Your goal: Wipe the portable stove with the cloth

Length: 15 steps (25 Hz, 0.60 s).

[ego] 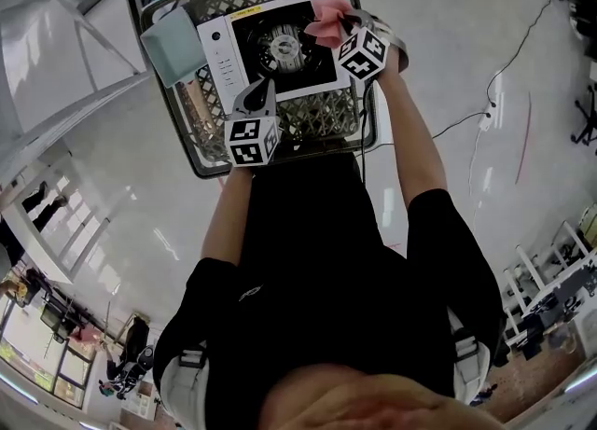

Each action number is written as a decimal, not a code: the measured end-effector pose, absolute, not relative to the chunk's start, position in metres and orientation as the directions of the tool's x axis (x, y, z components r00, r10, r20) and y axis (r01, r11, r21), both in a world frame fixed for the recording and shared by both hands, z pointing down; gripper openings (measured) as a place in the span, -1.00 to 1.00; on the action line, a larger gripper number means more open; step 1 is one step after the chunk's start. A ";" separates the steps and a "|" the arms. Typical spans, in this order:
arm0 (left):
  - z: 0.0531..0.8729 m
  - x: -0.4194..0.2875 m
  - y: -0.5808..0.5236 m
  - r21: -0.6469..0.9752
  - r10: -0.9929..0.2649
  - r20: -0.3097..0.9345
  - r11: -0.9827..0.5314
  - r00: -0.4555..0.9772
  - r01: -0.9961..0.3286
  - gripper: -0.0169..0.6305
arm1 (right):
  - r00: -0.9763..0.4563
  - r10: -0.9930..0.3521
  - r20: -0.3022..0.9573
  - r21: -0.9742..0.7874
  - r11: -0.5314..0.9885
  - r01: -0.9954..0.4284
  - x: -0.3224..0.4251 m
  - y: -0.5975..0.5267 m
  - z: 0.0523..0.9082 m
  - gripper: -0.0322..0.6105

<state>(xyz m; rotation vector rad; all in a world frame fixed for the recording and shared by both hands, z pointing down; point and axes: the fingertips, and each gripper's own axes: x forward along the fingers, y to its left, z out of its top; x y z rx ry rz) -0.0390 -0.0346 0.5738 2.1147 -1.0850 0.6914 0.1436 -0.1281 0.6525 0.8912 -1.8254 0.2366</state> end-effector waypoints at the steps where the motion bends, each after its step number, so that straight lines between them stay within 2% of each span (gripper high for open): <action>1: 0.574 -0.039 -0.035 0.308 -0.497 0.697 -0.443 0.517 -0.842 -0.95 | -0.174 -0.462 0.870 0.235 0.697 -0.677 0.148 -0.127 0.653 -0.79; 7: 0.569 -0.032 -0.037 0.326 -0.501 0.680 -0.447 0.535 -0.833 -0.95 | -0.141 -0.448 0.883 0.249 0.701 -0.668 0.163 -0.128 0.653 -0.80; 10: 0.567 -0.036 -0.037 0.330 -0.506 0.676 -0.442 0.536 -0.834 -0.95 | -0.108 -0.440 0.891 0.238 0.657 -0.715 0.171 -0.130 0.649 -0.80; 15: 0.562 -0.047 -0.041 0.335 -0.534 0.657 -0.426 0.533 -0.840 -0.95 | -0.130 -0.511 0.849 0.284 0.651 -0.704 0.149 -0.149 0.596 -0.80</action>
